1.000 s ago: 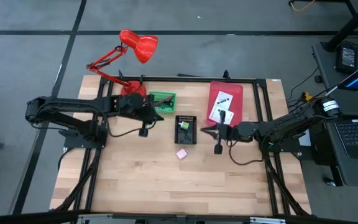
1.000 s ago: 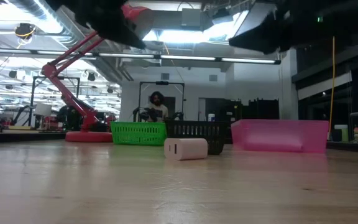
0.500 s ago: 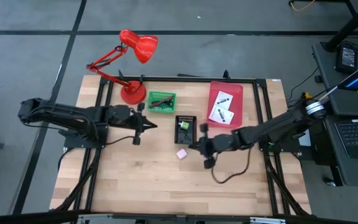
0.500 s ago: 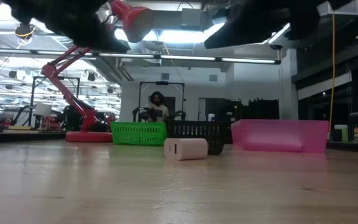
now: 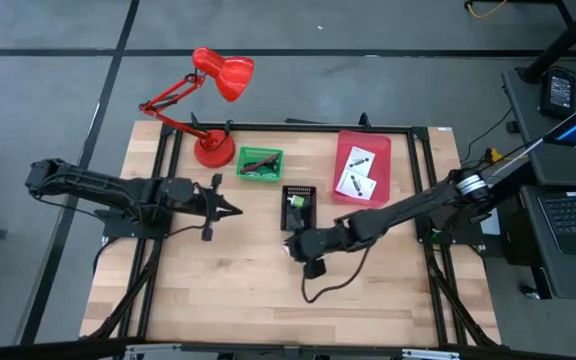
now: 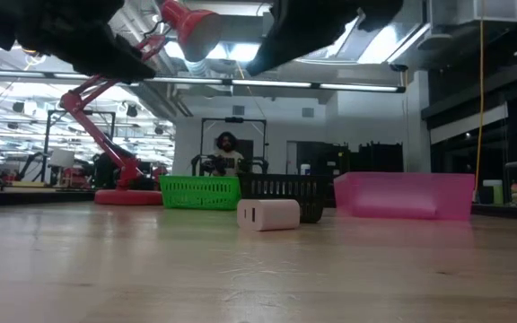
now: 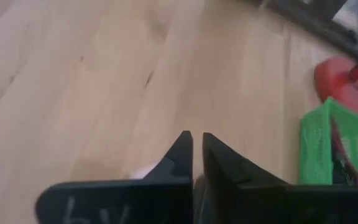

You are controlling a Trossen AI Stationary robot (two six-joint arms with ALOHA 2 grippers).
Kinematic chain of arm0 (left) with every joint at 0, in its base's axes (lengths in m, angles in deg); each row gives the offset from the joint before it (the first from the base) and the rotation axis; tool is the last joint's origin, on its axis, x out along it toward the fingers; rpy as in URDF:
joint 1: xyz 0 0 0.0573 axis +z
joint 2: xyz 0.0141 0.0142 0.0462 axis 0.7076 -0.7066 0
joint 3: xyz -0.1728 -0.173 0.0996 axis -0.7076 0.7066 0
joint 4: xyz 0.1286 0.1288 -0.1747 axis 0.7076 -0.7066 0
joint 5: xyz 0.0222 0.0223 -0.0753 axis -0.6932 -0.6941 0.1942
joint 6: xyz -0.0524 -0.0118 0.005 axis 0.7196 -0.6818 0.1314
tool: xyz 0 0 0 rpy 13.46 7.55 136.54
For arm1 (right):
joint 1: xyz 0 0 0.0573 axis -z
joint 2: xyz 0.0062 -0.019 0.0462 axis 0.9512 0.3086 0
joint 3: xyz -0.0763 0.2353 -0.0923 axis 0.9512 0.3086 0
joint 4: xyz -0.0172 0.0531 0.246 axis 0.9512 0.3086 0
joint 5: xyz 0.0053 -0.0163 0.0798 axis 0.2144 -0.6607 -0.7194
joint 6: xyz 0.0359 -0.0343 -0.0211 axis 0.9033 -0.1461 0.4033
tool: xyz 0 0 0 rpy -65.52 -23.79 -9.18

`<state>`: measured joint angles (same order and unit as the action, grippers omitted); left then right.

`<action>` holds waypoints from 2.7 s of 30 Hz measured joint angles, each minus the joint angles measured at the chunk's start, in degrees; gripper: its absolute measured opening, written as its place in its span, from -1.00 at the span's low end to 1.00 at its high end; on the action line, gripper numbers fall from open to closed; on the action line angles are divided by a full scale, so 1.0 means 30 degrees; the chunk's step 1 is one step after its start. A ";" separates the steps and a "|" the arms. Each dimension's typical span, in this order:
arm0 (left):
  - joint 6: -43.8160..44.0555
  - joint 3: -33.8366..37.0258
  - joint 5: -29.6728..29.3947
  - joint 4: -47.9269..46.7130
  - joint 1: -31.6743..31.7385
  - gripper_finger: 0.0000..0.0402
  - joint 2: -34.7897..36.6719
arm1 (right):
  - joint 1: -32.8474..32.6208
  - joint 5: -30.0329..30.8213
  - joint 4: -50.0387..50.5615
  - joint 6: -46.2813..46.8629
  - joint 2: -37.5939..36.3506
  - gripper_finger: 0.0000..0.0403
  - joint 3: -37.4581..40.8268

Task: Pick and place items into bin
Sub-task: Put the pink charger adapter into the black bin

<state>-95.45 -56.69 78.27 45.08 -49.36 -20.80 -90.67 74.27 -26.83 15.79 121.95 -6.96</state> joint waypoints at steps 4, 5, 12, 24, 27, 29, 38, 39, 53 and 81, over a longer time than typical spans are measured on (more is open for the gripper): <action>0.0165 0.0108 -0.0297 -0.0202 -0.0371 -0.98 0.0259 | -0.0020 -0.0613 0.1423 0.0503 0.0893 -0.74 -0.1292; 0.0235 0.0111 -0.0345 -0.0092 -0.0465 -0.98 0.0268 | -0.0019 -0.0902 0.1707 0.0716 0.1050 -0.68 -0.1465; 0.0305 0.0096 -0.0345 -0.0167 -0.1064 -0.98 0.0458 | -0.0026 -0.1333 0.3498 0.1268 0.2866 -0.26 -0.3104; 0.0325 0.0096 -0.0366 -0.0171 -0.1442 -0.98 0.0346 | -0.0012 -0.1326 0.9511 0.1761 0.6558 0.05 -0.7717; 0.0321 0.0096 -0.0359 -0.0166 -0.1442 -0.98 0.0350 | -0.0012 -0.1326 1.0147 0.1691 0.7271 0.06 -0.8073; 0.0321 0.0096 -0.0365 -0.0193 -0.1442 -0.98 0.0347 | 0.0012 -0.1333 1.0317 0.1678 0.7604 0.06 -0.8089; 0.0328 0.0096 -0.0359 -0.0398 -0.1442 -0.98 0.0346 | 0.0207 -0.1472 1.0570 0.0735 0.8034 0.05 -0.8103; 0.0335 0.0096 -0.0359 -0.0419 -0.1442 -0.98 0.0346 | 0.0260 -0.1483 1.0565 0.0742 0.8034 0.05 -0.8103; 0.0321 0.0096 -0.0351 -0.0564 -0.1442 -0.98 0.0346 | 0.1074 -0.3264 1.0275 0.0766 0.8034 0.05 -0.8103; 0.0306 0.0089 -0.0351 -0.0623 -0.1442 -0.98 0.0346 | 0.1212 -0.3118 1.0785 0.0794 0.9272 0.05 -0.8089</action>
<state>-94.53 -56.42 77.22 43.21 -53.68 -19.76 -87.03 64.92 5.53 18.18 149.77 -31.22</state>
